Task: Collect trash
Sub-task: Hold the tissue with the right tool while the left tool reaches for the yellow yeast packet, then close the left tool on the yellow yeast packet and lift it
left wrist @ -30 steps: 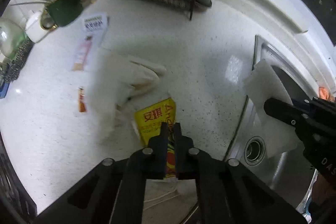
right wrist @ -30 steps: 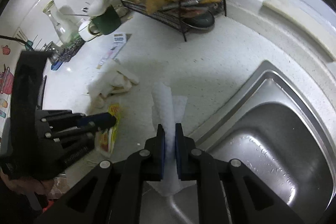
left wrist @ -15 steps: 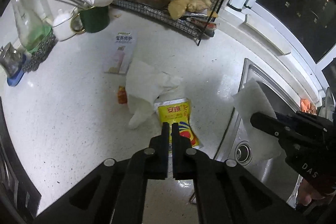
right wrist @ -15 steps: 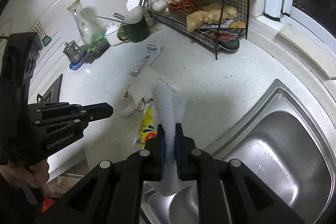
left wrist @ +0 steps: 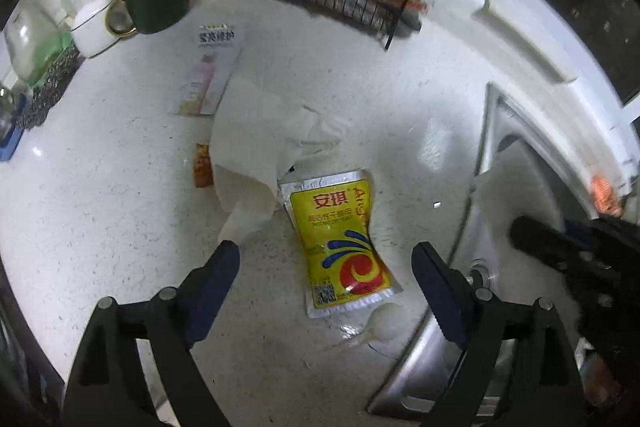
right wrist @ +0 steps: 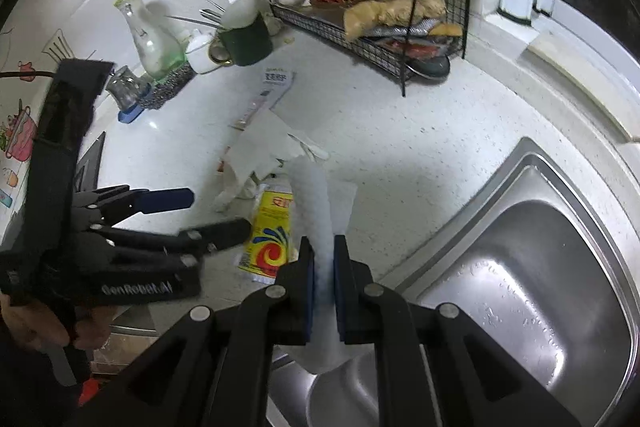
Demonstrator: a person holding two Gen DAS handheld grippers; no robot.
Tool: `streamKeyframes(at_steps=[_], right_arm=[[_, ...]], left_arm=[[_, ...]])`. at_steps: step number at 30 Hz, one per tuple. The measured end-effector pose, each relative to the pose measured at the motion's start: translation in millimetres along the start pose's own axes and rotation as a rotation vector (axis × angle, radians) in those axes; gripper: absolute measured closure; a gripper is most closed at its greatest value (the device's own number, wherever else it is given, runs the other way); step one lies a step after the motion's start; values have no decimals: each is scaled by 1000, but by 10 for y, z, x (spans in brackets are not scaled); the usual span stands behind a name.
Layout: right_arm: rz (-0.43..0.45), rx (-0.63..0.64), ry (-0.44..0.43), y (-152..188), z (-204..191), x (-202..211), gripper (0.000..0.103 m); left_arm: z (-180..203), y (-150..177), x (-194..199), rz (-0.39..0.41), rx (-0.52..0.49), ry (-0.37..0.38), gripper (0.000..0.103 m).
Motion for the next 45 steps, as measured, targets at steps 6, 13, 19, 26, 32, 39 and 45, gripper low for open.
streamKeyframes(at_steps=[6,13,19,26,32,39,45], right_arm=[[-23,-18,18,-11,136,-103,95],[-64,-19,10,15,236,-272,95],[-81,-32,-8,21,245,-353,95],[-87,-34,-28,17,173,-359,95],[-57,-13,-20,-30,49,-202,95],[1,19,-30,-56,-223,139,95],[52,58,-44,-40,-547,452,95]], left_arm=[[-46,-57,-326,-52,16,-28,16],[-109,-52,-567,-91,39,-49,16],[-51,-149,-587,-74,12,-100,52],[-21,-88,-495,-71,-17,-29,66],[29,-18,-100,1,-44,-15,67],[30,140,560,89,-63,-36,67],[-55,386,1073,144,-71,-31,67]])
Point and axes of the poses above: each gripper's, at about its wrist camera, not at the fingertips, and x roughly against the way its jaws point, z to its right, y to its underside, the point moved 1 cm from there along -x, roughly the way its jaws point, and after that the axes turned 12 degrees about y, right-handed, at the moved point
